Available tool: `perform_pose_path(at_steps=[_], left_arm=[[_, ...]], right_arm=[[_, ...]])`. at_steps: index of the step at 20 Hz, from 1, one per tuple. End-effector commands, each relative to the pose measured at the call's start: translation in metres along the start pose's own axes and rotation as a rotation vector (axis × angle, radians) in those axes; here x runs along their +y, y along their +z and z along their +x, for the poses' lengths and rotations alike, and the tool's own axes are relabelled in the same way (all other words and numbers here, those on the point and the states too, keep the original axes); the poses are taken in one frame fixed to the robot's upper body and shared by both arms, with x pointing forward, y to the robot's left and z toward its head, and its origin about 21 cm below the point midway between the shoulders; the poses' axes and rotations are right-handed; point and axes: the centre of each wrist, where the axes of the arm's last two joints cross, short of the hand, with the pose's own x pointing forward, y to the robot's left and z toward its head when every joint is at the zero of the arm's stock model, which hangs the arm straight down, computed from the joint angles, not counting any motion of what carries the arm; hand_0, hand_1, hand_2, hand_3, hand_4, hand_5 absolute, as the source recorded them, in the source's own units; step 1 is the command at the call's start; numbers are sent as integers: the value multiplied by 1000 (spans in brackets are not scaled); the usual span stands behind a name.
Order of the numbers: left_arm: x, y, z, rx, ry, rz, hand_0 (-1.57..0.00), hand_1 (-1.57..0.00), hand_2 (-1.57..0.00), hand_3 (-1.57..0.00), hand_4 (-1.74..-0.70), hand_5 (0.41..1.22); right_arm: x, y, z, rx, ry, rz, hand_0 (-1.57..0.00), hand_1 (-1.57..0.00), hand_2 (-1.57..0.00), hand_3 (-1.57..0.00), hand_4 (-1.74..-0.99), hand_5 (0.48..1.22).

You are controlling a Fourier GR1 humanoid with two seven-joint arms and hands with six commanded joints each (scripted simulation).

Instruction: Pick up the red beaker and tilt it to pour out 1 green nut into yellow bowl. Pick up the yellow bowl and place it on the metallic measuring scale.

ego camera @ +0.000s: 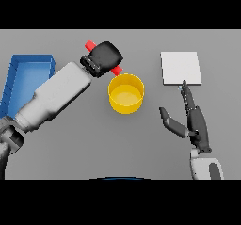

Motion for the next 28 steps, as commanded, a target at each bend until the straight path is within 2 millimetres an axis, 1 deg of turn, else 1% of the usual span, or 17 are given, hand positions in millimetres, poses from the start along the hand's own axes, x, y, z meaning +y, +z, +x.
perform_pose_path(at_steps=[1, 4, 6, 7, 8, 10, 11, 12, 15, 17, 18, 20, 21, 23, 24, 26, 28], left_arm=[[1, 0, 2, -21, -36, -8, -1571, -1571, -1571, -1458, -1727, 1219], [7, -6, 11, -35, -174, -36, -1571, -1571, -1571, -1513, -1732, 1220], [10, -6, 11, -53, -266, -43, -1571, -1571, -1571, -1534, -1734, 1220], [16, -7, 13, -57, -313, -45, -1571, -1571, -1571, -1541, -1736, 1221], [18, -6, 13, -60, -364, -54, -1571, -1571, -1571, -1547, -1737, 1221], [16, -8, 15, -70, -437, -74, -1571, -1571, -1571, -1556, -1738, 1221], [14, -9, 18, -77, -468, -72, -1571, -1571, -1571, -1559, -1738, 1221], [17, -10, 18, -85, -508, -76, -1571, -1571, -1571, -1561, -1737, 1221], [15, -12, 18, -108, -619, -84, -1571, -1571, -1571, -1566, -1734, 1221], [20, -14, 21, -102, -671, -81, -1571, -1571, -1571, -1568, -1733, 1221], [23, -17, 28, -98, -712, -78, -1571, -1571, -1571, -1568, -1732, 1221], [27, -17, 32, -99, -780, -77, -1571, -1571, -1571, -1569, -1733, 1221], [38, -16, 31, -106, -820, -72, -1571, -1571, -1571, -1570, -1733, 1221], [58, -17, 34, -108, -875, -56, -1571, -1571, -1571, -1570, -1732, 1221], [73, -15, 26, -85, -914, -53, -1571, -1571, -1571, -1570, -1731, 1221], [112, -5, 7, -28, -945, -11, -1571, -1571, -1571, -1571, -1728, 1221], [141, 5, -17, 65, -881, 25, -1571, -1571, -1571, -1571, -1724, 1221]], right_arm=[[2, -1, -1, 6, 8, -1, 1, 1, 1, 1, -1221, 610], [2, -3, -1, 4, 25, -12, 1, 1, 1, 1, -1205, 584], [6, -5, 0, 6, 15, -21, 1, 1, 1, 1, -1185, 575], [6, -5, 1, -8, 33, -20, 1, 1, 1, 1, -1173, 572], [1, -5, 1, -4, 32, -22, 1, 1, 1, 1, -1160, 569], [2, -1, -1, -17, 19, -21, 1, 1, 1, 1, -1148, 566], [8, -5, 0, -3, 5, -15, 1, 1, 1, 1, -1147, 566], [7, -8, 1, -2, 10, -16, 1, 1, 1, 1, -1135, 567], [4, -5, 1, -19, 28, -23, 1, 1, 1, 1, -1132, 573], [3, -5, 3, -28, 19, -21, 1, 1, 1, 1, -1136, 579], [5, -7, 1, -18, 14, -16, 1, 1, 1, 1, -1135, 580], [3, -3, -2, -22, 17, -22, 1, 1, 1, 1, -1130, 577], [1, -4, 1, -27, 26, -22, 1, 1, 1, 1, -1128, 575], [7, -5, 2, -20, 22, -25, 1, 1, 1, 1, -1138, 572], [5, -3, 1, -20, 20, -28, 1, 1, 1, 1, -1137, 568], [6, -5, 0, -19, 30, -21, 1, 1, 1, 1, -1135, 563], [9, -8, -1, -21, 30, -22, 1, 1, 1, 1, -1130, 554]])
